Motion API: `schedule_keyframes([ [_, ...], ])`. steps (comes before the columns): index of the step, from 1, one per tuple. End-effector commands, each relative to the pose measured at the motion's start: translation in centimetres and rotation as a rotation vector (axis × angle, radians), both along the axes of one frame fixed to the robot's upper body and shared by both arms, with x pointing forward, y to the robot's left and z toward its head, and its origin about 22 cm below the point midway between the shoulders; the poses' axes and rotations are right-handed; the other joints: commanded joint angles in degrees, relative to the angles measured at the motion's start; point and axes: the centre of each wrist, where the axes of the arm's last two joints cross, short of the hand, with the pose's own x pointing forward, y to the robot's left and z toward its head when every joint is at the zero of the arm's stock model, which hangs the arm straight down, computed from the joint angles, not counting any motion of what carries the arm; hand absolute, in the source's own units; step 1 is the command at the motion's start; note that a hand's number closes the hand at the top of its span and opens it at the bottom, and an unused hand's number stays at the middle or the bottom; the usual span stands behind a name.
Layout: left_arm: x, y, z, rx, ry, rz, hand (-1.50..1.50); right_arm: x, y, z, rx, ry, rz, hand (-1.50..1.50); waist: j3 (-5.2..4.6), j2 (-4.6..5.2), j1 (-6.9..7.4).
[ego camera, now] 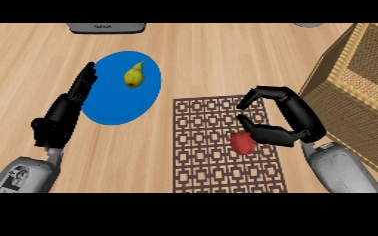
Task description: Pick the bell pepper from the placemat and place it in the basket
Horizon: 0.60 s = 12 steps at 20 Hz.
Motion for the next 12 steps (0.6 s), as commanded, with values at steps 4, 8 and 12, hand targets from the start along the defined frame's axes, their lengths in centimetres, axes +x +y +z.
schedule_keyframes([
  [4, 0.4, -1.4, 1.9, -0.053, -0.011, -0.136, 0.00, -6.9, 9.8, -5.8, -0.067, -0.215, -0.107, -1.50, -0.08, -0.43, -0.25],
  [8, -0.4, -0.7, 0.4, -0.050, 0.016, -0.129, 0.00, -6.1, 8.9, -4.5, -0.276, -0.292, -0.314, -1.50, -0.32, -0.84, -0.83],
  [12, -1.0, -0.2, -0.1, -0.030, 0.025, -0.110, 0.00, -5.3, 7.8, -1.8, -0.440, -0.371, -0.489, -1.50, -0.51, -1.45, -1.80],
])
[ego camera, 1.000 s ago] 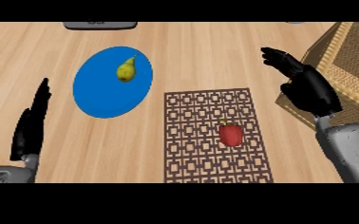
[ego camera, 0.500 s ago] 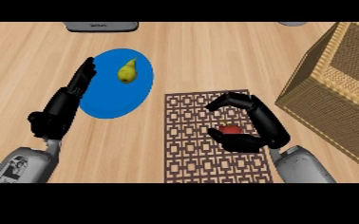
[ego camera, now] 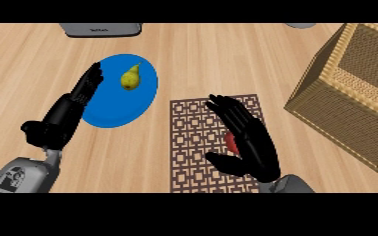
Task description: Pick the bell pepper from the placemat and place it in the basket
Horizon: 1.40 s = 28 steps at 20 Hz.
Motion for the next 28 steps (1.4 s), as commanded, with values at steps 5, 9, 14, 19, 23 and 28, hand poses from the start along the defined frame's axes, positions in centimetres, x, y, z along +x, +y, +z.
schedule_keyframes([
  [5, -0.4, 1.0, 0.6, 0.013, 0.006, 0.022, 0.00, 0.4, -3.0, 4.5, -0.473, 0.015, -0.278, -1.50, -0.33, -0.96, -1.28],
  [9, -0.5, 1.5, 0.3, 0.008, 0.012, 0.025, 0.00, -1.8, -1.5, 6.3, -0.633, 0.225, -0.251, -1.50, -0.28, -0.48, -0.92],
  [14, -0.8, 0.4, 0.7, -0.003, 0.007, 0.011, 0.00, -6.3, -0.1, 11.1, -0.685, 0.371, -0.199, -1.50, 0.04, -0.12, -0.14],
  [19, 0.9, 1.0, 1.6, 0.002, -0.012, -0.002, 0.00, -10.1, -0.4, 16.1, -0.672, 0.400, -0.260, -1.50, 0.18, 0.64, 0.56],
  [23, 0.1, -0.4, 1.7, -0.004, -0.017, -0.030, 0.00, -10.8, -1.3, 17.5, -0.642, 0.373, -0.287, -1.50, 0.25, 0.80, 1.49],
  [28, 0.7, 0.0, 0.6, -0.007, -0.029, -0.032, 0.00, -10.2, -1.9, 17.0, -0.588, 0.382, -0.282, -1.50, 0.28, 0.92, 1.45],
])
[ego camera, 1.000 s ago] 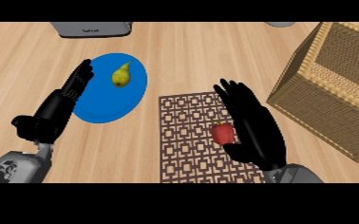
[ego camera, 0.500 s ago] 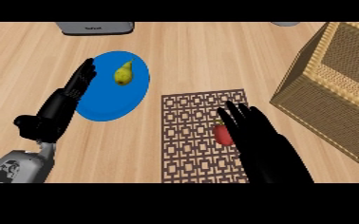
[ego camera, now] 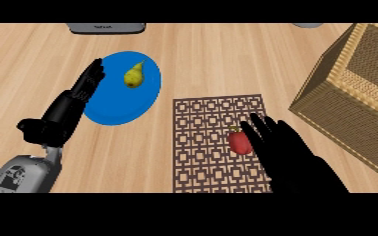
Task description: Pick the bell pepper from the placemat and place it in the basket
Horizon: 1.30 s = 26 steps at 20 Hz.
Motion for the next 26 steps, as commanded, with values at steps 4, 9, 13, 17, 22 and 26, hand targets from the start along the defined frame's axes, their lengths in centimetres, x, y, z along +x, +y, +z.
schedule_keyframes([
  [4, -1.0, 0.3, -0.3, 0.005, 0.009, -0.011, 0.00, -0.4, -0.4, -2.2, 0.043, -0.026, -0.056, -1.50, 0.08, 0.12, 0.32],
  [9, 0.3, 0.1, 2.1, 0.000, -0.003, 0.004, 0.00, 1.1, -1.3, -6.1, 0.079, -0.042, -0.063, -1.50, 0.11, 0.15, 0.29],
  [13, -0.5, -0.6, 0.2, -0.011, 0.006, -0.020, 0.00, 4.0, -0.9, -8.2, 0.074, -0.085, -0.075, -1.50, 0.08, 0.19, 0.64],
  [17, 1.1, 0.3, 0.7, -0.011, 0.006, -0.024, 0.00, 4.7, 0.4, -9.6, 0.061, -0.087, -0.066, -1.50, 0.06, 0.22, 0.50],
  [22, 0.4, 1.2, -0.7, -0.002, 0.013, -0.020, 0.00, 5.5, -3.5, -12.3, 0.074, -0.074, -0.050, -1.50, 0.07, 0.24, 0.42],
  [26, -0.3, 0.1, 0.3, 0.013, -0.012, 0.008, 0.00, 6.6, -1.5, -10.0, 0.115, -0.100, -0.012, -1.50, 0.06, 0.17, 0.56],
])
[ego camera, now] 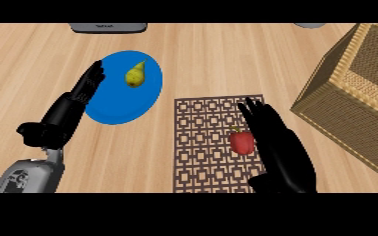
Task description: Pick the bell pepper from the placemat and place it in the basket
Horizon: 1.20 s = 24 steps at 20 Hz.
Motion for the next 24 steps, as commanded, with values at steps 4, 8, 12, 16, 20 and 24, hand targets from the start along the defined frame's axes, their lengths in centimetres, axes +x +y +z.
schedule_keyframes([
  [4, -0.2, -0.5, 1.1, 0.000, -0.004, 0.003, 0.00, -2.0, 0.3, 0.6, 0.045, -0.001, 0.044, -1.50, -0.01, -0.07, -0.10],
  [8, -0.1, 1.7, 0.9, 0.011, 0.010, 0.014, 0.00, -1.4, -0.1, 0.3, -0.016, 0.001, 0.025, -1.50, -0.01, -0.05, -0.09],
  [12, -2.0, 0.3, 0.4, -0.005, -0.001, 0.001, 0.00, -1.5, 0.5, -1.7, -0.046, 0.012, -0.001, -1.50, -0.01, -0.05, 0.03],
  [16, -1.7, 0.4, 1.1, -0.004, -0.012, -0.004, 0.00, 0.3, 0.9, -1.4, -0.067, 0.029, -0.013, -1.50, -0.01, -0.04, 0.12],
  [20, 1.1, -0.9, -0.1, -0.004, 0.002, -0.004, 0.00, 0.1, 1.9, -3.1, -0.082, 0.038, -0.012, -1.50, -0.01, 0.02, -0.15],
  [24, 0.9, -0.5, 1.1, 0.008, 0.010, 0.011, 0.00, 2.5, 2.0, -4.9, -0.088, 0.040, -0.025, -1.50, 0.00, 0.02, 0.00],
])
